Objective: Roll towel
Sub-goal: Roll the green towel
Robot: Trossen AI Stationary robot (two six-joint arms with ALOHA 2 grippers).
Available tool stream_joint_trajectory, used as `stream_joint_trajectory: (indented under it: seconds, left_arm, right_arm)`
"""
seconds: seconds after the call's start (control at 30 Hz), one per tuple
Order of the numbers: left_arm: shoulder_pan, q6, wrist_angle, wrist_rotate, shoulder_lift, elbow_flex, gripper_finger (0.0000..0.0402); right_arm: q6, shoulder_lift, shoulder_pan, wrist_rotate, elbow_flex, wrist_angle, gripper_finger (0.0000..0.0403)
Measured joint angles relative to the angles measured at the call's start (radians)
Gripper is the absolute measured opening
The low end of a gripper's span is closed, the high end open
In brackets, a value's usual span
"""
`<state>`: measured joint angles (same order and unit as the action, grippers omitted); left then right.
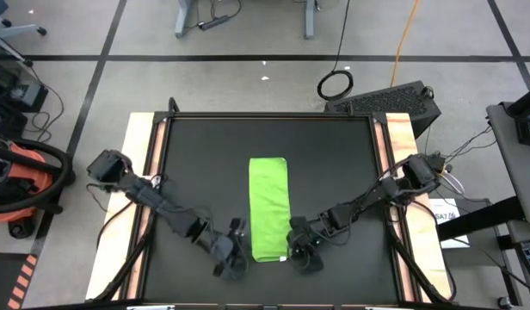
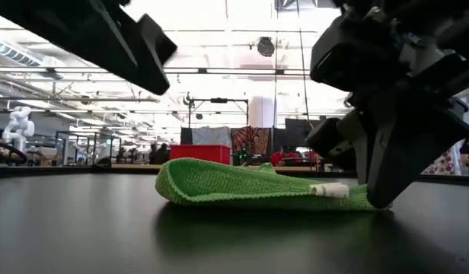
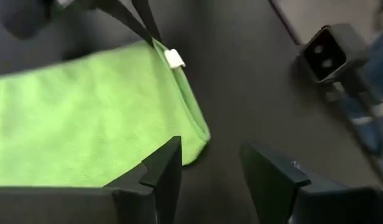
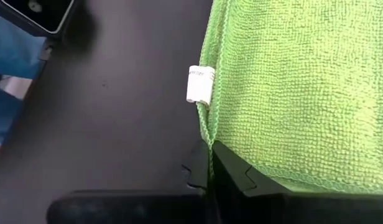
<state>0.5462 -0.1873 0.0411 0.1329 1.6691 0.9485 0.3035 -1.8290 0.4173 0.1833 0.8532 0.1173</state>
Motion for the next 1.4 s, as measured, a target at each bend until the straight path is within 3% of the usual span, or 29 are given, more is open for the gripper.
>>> stream_joint_trajectory:
  seconds: [0.4, 0.6, 0.83, 1.2, 1.4]
  left_arm:
    - [0.057, 0.056, -0.026, 0.074, 0.148, 0.069, 0.0167]
    - [0.065, 0.099, 0.112, 0.238, 0.257, 0.216, 0.0167]
    - [0.072, 0.077, 0.143, 0.186, 0.31, 0.237, 0.0167]
    - [0.066, 0.072, 0.177, 0.249, 0.311, 0.237, 0.0166]
    - [0.048, 0.077, 0.16, 0.231, 0.32, 0.237, 0.0166]
  right_arm:
    - [0.018, -0.001, -0.061, 0.061, -0.001, 0.007, 0.0]
    - [0.035, -0.001, -0.07, 0.085, -0.001, 0.01, 0.0]
    - [0.056, -0.001, -0.069, 0.094, -0.001, 0.007, 0.0]
    - [0.136, -0.001, -0.069, 0.141, -0.001, 0.015, 0.0]
    - [0.187, 0.0, -0.069, 0.164, -0.001, 0.037, 0.0]
